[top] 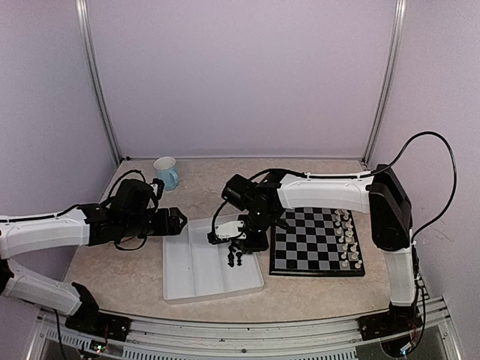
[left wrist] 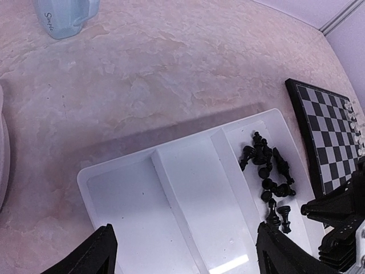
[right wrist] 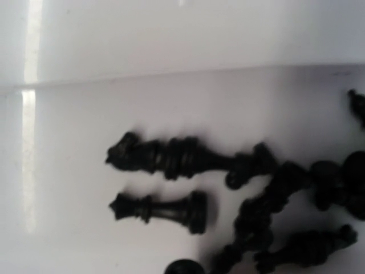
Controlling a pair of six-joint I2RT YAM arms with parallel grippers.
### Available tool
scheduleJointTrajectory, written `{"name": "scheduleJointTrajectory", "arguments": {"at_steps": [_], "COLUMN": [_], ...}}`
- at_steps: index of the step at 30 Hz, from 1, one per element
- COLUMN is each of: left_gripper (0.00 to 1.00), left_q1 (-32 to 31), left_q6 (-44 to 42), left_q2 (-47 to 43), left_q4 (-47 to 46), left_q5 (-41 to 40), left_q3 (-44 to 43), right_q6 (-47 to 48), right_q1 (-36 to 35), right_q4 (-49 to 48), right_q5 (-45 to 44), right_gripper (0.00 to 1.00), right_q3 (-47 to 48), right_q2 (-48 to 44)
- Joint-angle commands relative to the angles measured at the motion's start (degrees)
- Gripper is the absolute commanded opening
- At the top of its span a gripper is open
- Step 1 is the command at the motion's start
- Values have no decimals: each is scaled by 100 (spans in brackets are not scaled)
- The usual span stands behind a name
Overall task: Set up the chess pieces on the board
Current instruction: Pick up the pawn from the storage box, then place the pawn at b7.
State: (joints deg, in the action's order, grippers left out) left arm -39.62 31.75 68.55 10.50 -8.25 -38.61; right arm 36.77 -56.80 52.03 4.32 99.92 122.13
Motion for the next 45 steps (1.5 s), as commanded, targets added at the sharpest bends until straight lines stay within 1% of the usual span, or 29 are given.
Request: {"name": "scheduleJointTrajectory", "arguments": {"at_steps": [1,6,12,14,20,29,45], "left_gripper": [84,84,84,84,84,84,84], "left_q1": [-76,-81,-127,-165,-218,-274,-316], "left_q6": [-8,-52,-63,-63,-98,-65,-30], "left_q2": [35,91,298,382,539,615,667], "left_q4": [-59,-44,-122,-127,-129,-122,-170], "left_q5": [-117,-133,-113,-107,-98,-113,-127], "left_q3": [-179,-279,-407,-455,-553,-569,-534], "right_q6": [15,19,-13,-16,-77,-89,-49], "right_q1": [149,459,922,1049,1118,1125,1120], "right_q4": [-93,-169,-304,-440,-754,-779,-575], "right_q5": [193,313,320,269,118,75,202], "right_gripper": [0,0,0,0,1,3,5], "right_q3": [-258,-708,-1557,-1982,-2747,-2853,-3053], "right_q2": [-522,-1091,-1629,-1796,-2068,-1879,-1959]}}
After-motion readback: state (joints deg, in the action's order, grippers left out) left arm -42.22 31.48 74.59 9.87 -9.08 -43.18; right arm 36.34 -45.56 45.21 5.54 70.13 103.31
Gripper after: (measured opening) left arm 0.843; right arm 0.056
